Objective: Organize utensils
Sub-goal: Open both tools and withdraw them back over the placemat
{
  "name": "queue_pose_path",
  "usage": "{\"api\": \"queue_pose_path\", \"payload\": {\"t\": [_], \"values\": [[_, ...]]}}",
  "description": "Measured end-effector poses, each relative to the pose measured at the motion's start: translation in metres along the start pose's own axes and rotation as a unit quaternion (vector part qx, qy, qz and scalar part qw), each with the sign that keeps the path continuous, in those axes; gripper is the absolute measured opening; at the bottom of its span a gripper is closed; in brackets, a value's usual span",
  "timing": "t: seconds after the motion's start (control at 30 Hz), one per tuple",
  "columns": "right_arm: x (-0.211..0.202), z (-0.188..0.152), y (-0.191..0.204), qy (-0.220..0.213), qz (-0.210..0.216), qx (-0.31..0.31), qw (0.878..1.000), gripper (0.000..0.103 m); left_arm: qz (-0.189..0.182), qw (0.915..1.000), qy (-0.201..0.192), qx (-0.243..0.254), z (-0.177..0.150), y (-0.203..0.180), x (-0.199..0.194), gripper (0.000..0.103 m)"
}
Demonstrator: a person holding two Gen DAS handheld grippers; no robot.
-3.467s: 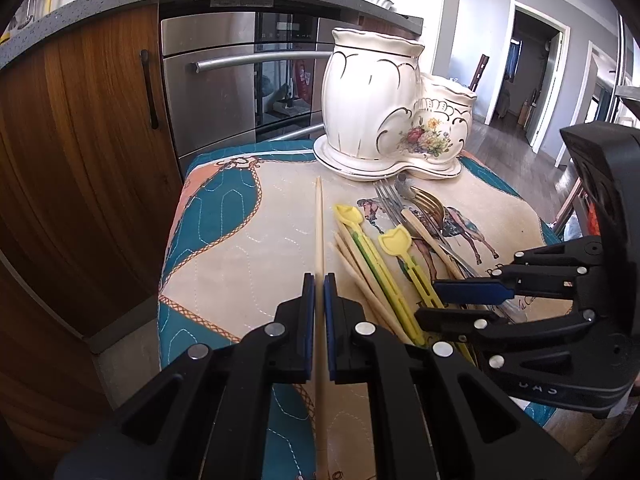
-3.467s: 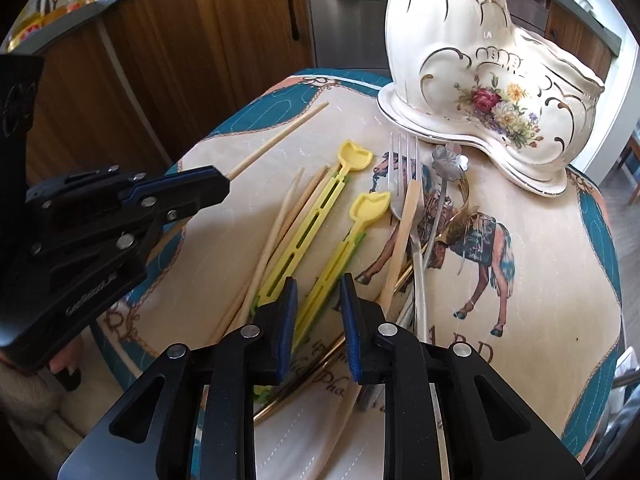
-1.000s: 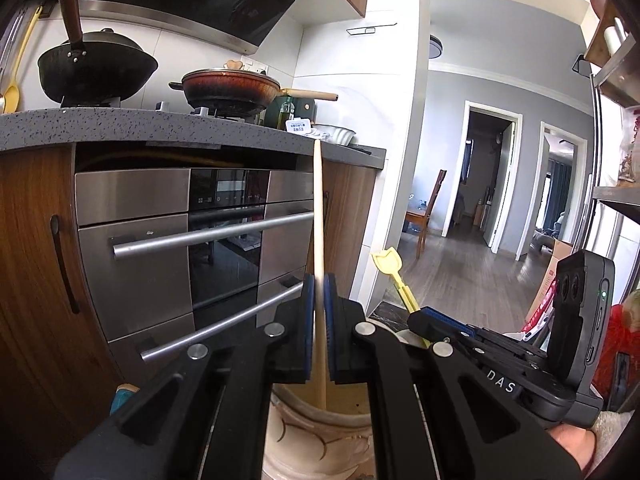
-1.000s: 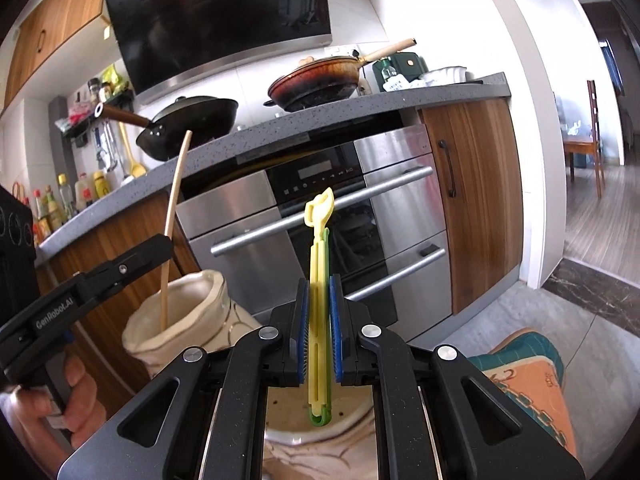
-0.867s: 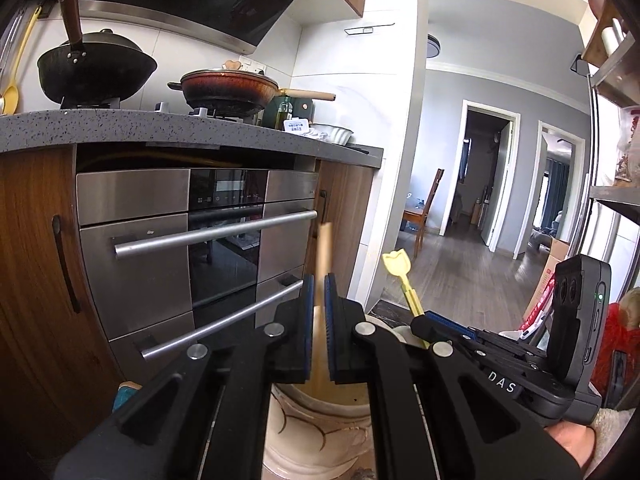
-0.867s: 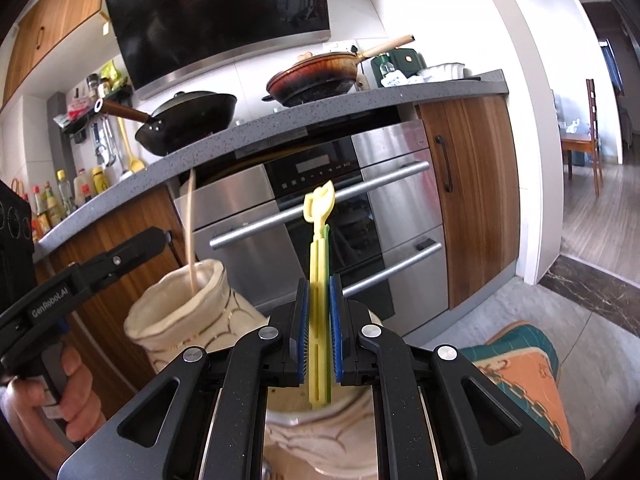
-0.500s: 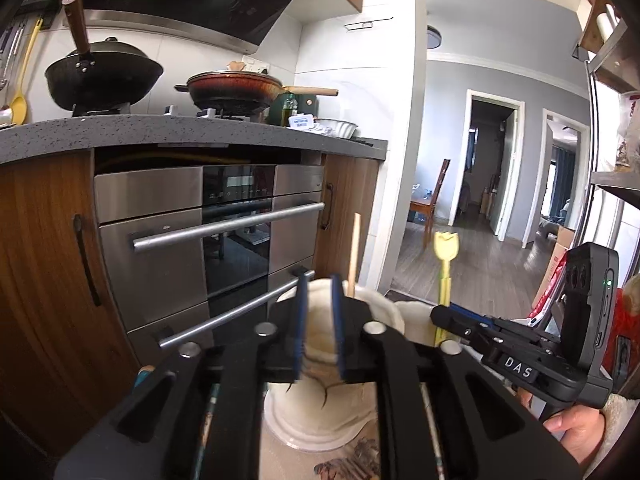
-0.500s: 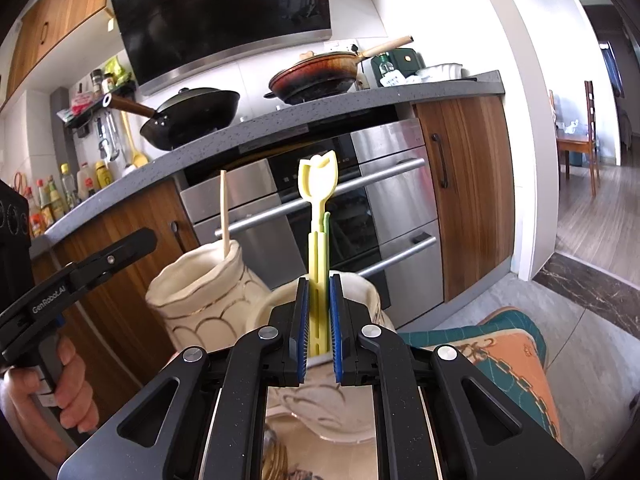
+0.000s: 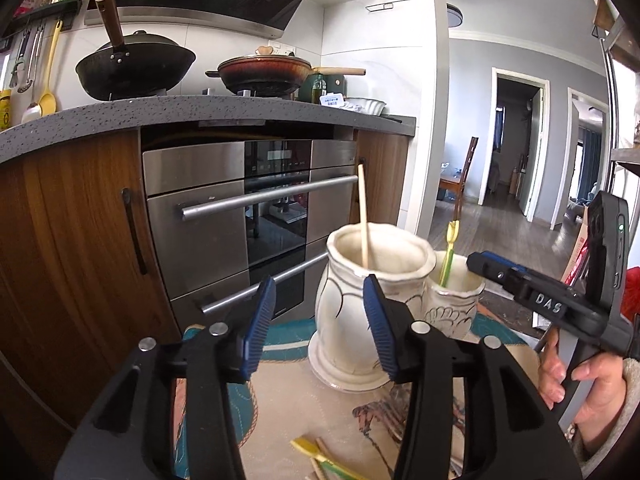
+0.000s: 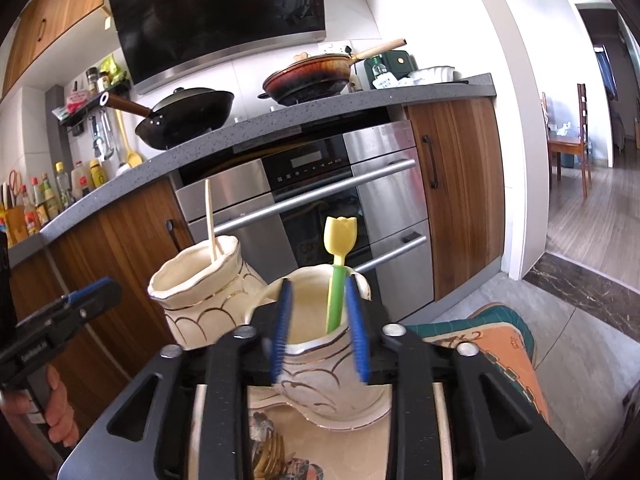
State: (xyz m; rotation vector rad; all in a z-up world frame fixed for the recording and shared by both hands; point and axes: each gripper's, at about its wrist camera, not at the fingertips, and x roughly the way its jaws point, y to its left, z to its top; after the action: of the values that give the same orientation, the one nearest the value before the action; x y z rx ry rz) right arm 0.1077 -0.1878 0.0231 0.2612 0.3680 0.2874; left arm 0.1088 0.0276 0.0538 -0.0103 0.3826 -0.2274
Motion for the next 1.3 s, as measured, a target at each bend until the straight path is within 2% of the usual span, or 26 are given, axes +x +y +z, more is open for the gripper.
{"api": "queue_pose_path", "payload": {"t": [0.13, 0.2, 0.3, 0.37, 0.47, 0.57, 0.8, 1.0, 1.07, 1.3], "values": [[-0.012, -0.003, 0.003, -0.001, -0.005, -0.008, 1.0, 0.044, 0.007, 0.9999, 0.012, -0.001, -0.01, 0.0, -0.006, 0.06], [-0.019, -0.006, 0.006, 0.003, -0.003, -0.01, 1.0, 0.051, 0.019, 0.9996, 0.019, 0.004, -0.016, 0.0, -0.009, 0.07], [-0.027, -0.012, 0.012, 0.014, 0.01, -0.012, 1.0, 0.065, 0.03, 0.999, 0.032, 0.008, -0.025, 0.001, -0.016, 0.078], [-0.034, -0.017, 0.017, 0.02, 0.014, -0.017, 1.0, 0.075, 0.037, 0.9984, 0.042, 0.009, -0.03, 0.002, -0.02, 0.079], [-0.045, -0.026, 0.025, 0.027, 0.009, -0.03, 0.999, 0.083, 0.045, 0.9976, 0.053, 0.006, -0.039, 0.005, -0.029, 0.087], [-0.051, -0.035, 0.03, 0.043, 0.014, -0.032, 0.998, 0.091, 0.048, 0.9965, 0.068, 0.004, -0.048, 0.009, -0.036, 0.089], [-0.062, -0.055, 0.035, 0.075, 0.017, -0.043, 0.996, 0.094, 0.063, 0.9914, 0.114, 0.007, -0.077, 0.015, -0.039, 0.091], [-0.066, -0.069, 0.036, 0.095, 0.015, -0.052, 0.994, 0.094, 0.044, 0.9866, 0.155, -0.025, -0.096, 0.016, -0.036, 0.091], [-0.065, -0.07, 0.032, 0.097, 0.01, -0.046, 0.994, 0.094, 0.036, 0.9847, 0.168, -0.031, -0.101, 0.009, -0.035, 0.091], [-0.065, -0.071, 0.021, 0.098, 0.013, -0.028, 0.995, 0.094, 0.022, 0.9805, 0.195, -0.005, -0.115, -0.024, -0.039, 0.089]]}}
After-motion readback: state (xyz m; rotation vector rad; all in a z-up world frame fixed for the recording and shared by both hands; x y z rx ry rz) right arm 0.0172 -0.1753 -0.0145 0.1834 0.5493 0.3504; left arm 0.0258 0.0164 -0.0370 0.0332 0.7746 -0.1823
